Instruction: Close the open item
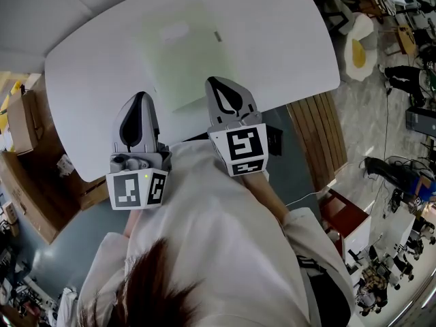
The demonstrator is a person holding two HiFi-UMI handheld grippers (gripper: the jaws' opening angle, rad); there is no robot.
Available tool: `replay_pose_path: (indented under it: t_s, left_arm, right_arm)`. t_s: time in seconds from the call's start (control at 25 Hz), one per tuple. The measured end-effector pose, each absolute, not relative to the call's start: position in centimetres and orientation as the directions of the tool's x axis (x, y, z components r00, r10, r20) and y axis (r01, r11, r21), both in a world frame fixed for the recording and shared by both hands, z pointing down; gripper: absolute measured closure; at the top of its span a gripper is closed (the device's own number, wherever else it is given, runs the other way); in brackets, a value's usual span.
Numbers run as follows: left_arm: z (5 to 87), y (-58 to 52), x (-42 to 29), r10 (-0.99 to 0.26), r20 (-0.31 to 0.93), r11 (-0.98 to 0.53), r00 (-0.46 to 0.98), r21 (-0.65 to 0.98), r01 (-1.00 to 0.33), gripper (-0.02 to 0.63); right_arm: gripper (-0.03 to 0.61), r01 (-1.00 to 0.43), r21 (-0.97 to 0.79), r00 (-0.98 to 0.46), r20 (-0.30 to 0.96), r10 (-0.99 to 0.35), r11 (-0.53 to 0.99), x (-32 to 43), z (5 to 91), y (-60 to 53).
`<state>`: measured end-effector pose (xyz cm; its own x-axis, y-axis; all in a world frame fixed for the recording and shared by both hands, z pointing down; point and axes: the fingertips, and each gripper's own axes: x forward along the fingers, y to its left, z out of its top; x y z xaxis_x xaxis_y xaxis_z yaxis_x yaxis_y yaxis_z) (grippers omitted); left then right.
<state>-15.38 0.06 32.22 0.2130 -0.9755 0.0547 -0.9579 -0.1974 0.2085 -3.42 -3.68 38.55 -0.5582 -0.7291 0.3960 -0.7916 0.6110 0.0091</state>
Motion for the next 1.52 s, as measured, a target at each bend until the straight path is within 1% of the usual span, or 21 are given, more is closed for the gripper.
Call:
replay_pose_path:
  t_s: [1.52]
  left_arm:
    - [31.78,0.11,-15.27,-0.975,0.049,-0.204,0.218,0.209,-0.956,0.606]
  right_arm:
    - [0.569,-0.797,0.006,-0.553,0.395,-0.734,0.604,-3.28,38.19,-3.54]
